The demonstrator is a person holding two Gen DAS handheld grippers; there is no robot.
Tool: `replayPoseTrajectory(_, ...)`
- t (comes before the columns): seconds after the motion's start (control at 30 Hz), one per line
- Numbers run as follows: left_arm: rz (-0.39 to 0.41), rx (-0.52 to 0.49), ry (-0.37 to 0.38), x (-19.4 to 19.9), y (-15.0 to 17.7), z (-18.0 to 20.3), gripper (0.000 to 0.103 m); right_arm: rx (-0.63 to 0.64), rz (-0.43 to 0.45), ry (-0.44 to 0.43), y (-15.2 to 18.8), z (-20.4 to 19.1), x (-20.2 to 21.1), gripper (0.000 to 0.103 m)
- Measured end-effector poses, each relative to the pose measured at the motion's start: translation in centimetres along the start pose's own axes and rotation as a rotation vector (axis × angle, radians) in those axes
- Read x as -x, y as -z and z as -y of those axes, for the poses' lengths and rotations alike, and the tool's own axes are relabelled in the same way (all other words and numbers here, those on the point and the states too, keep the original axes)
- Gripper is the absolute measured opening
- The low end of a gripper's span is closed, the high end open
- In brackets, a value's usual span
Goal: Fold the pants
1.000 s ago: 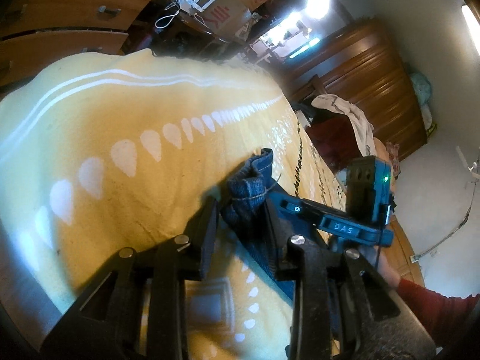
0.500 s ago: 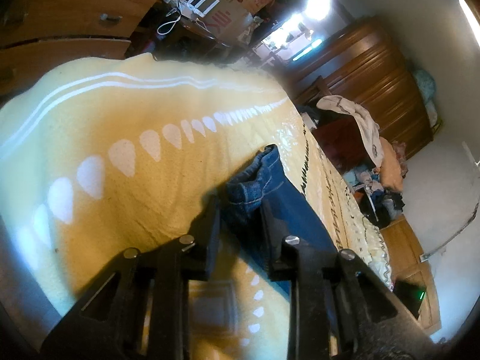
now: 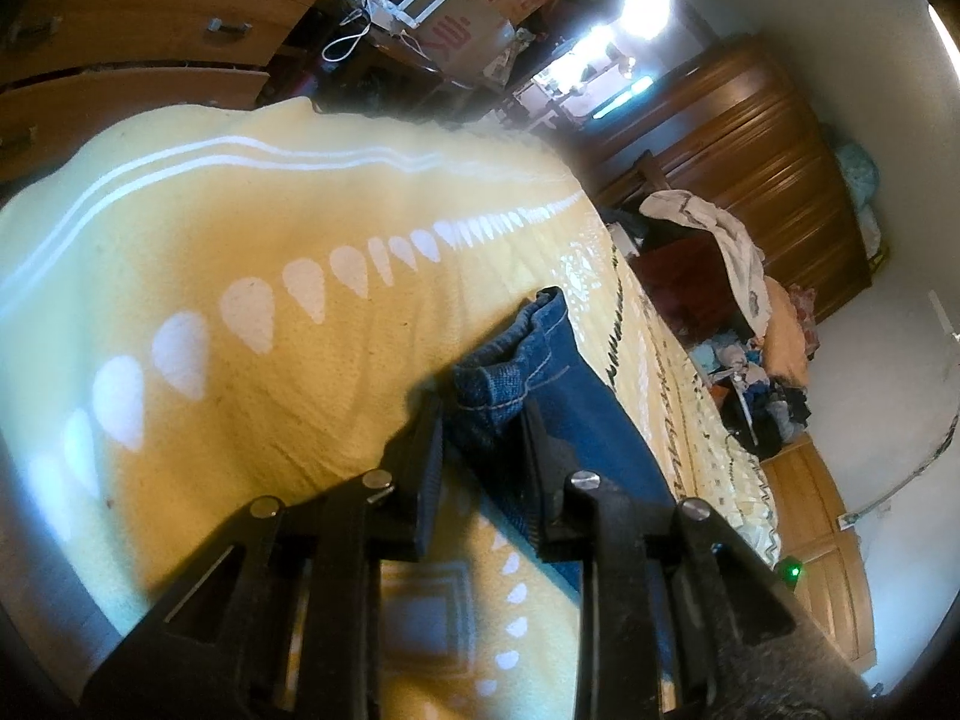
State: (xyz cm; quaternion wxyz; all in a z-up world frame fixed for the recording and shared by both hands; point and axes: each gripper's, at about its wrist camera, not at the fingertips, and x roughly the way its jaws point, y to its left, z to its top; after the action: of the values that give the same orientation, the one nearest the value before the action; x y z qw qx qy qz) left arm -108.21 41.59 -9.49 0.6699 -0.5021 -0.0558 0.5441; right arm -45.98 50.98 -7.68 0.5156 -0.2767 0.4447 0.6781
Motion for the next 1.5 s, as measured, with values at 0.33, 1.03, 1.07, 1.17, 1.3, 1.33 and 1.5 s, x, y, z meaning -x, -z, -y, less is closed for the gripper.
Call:
replayPoseTrajectory(0.33, -0.009, 0.005, -0.009, -0.2, -0.2, 0.3, 0.025, 0.015, 0.022, 0.052, -0.2, 4.3, 5.9, 0.054)
replayPoseTrajectory(1.03, -0.017, 0.009, -0.028, -0.4, -0.1, 0.5, 0.025, 0.11, -0.029, 0.029, -2.4, 5.3, 1.3, 0.036)
replayPoseTrajectory(1.07, -0.021, 0.007, -0.036, -0.4, -0.1, 0.6, 0.025, 0.144, 0.007, 0.097, -2.4, 4.1, 2.7, 0.042)
replayPoseTrajectory(1.17, -0.028, -0.007, -0.052, -0.4, -0.2, 0.9, 0.025, 0.213, 0.141, 0.131, -0.4, -0.8, 8.2, 0.042)
replayPoseTrajectory(1.3, -0.02, -0.008, -0.05, -0.4, 0.0, 0.7, 0.025, 0.35, 0.093, -0.043, 7.5, -8.8, 9.9, 0.037)
replayPoseTrajectory(1.33, -0.017, -0.008, -0.05, -0.4, 0.0, 0.8, 0.025, 0.383, 0.047, -0.053, 9.5, -10.1, 8.9, 0.036)
replayPoseTrajectory(1.5, -0.009, 0.003, -0.062, -0.3, 0.2, 1.2, 0.026, 0.377, -0.053, -0.052, 14.6, -11.2, 5.6, 0.036)
